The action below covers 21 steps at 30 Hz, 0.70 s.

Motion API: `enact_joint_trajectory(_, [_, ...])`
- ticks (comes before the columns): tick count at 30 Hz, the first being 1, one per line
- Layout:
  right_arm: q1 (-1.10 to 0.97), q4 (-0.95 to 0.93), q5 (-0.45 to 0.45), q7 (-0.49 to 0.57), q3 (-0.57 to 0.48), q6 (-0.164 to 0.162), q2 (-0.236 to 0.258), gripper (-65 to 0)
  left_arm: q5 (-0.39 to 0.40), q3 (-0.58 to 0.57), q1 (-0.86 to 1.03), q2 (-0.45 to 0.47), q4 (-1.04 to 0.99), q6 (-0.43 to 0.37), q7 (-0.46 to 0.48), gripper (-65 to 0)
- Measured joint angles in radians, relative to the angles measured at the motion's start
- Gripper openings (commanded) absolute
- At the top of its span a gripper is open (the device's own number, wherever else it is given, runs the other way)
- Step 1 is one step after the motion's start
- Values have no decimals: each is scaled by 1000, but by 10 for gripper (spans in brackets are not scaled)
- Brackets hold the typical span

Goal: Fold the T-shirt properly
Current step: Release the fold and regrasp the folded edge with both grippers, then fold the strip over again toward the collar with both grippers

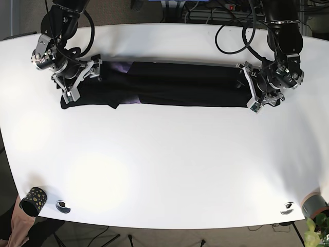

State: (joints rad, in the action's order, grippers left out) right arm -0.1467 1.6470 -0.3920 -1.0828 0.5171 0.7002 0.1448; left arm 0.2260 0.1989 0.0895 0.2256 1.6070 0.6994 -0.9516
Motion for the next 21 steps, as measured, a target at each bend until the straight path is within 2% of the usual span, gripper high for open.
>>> enact_joint_trajectory(6, [105, -97, 56, 23, 0, 2, -3, -82, 31, 6, -62, 26, -119, 4, 80, -231])
enact_joint_trajectory(10, [151, -124, 94, 10, -13, 3, -3, -82, 29, 4, -137, 34, -189, 7, 66, -229])
enact_joint_trajectory(13, [150, -113, 102, 10, -53, -4, -2, -82, 24, 48, -126, 27, -140, 4, 23, -222])
enact_joint_trajectory(15, [145, -95, 104, 2, -60, -3, 0, -82, 83, 116, -113, 24, -63, 1, -52, -222])
enact_joint_trajectory(19, [137, -83, 108, -5, -60, -3, 0, -82, 283, 254, -136, 31, 41, -3, -155, -221])
enact_joint_trajectory(21, [137, -83, 108, -5, -61, -3, 0, -82, 352, 300, -142, 30, 52, -2, -188, -207])
